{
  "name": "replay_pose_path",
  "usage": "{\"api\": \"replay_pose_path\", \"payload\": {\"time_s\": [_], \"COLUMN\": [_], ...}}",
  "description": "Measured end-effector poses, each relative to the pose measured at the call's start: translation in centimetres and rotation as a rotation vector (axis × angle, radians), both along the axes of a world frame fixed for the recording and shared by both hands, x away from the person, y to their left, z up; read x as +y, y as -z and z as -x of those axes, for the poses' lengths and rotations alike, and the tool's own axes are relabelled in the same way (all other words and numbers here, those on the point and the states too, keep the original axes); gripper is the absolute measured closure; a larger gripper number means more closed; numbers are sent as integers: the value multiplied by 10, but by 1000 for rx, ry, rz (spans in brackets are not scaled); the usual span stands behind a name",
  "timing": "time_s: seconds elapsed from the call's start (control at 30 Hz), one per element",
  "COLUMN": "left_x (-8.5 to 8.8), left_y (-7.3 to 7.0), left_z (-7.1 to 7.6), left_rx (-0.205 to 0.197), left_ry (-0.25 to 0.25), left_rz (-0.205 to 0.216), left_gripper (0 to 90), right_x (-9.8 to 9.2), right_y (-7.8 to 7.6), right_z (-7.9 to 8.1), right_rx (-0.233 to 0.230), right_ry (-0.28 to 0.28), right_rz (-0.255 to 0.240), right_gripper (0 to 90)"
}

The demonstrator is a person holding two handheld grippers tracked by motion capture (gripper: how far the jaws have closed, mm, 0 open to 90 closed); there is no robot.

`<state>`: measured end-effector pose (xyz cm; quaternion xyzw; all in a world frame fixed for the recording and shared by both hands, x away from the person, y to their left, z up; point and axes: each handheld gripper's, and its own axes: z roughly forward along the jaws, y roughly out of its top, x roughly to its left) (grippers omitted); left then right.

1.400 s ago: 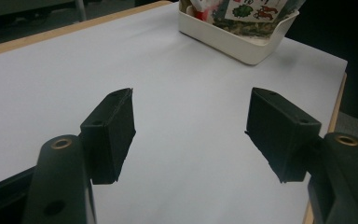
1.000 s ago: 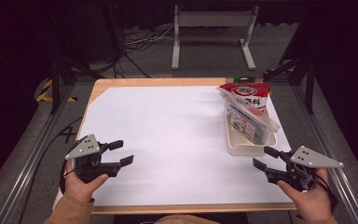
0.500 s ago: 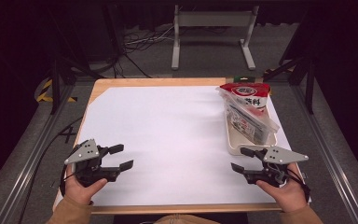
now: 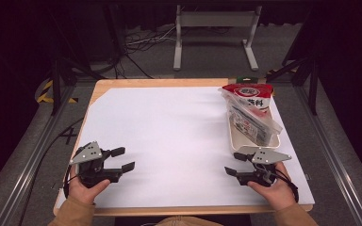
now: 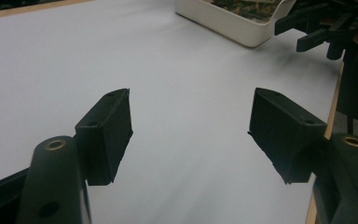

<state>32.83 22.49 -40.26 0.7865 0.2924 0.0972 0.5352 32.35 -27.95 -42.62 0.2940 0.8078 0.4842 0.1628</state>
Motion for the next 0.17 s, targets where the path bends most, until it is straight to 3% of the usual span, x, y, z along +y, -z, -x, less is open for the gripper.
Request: {"api": "replay_pose_path", "payload": {"time_s": [0.17], "left_x": [2], "left_y": [4], "left_z": [-2], "left_rx": [17], "left_ry": [-29], "left_rz": [-4], "left_gripper": [305], "right_x": [-1], "right_y": [-2], "right_z": [0], "right_rx": [-9], "right_ry": [22], "right_rz": [-21], "right_gripper": [324]}}
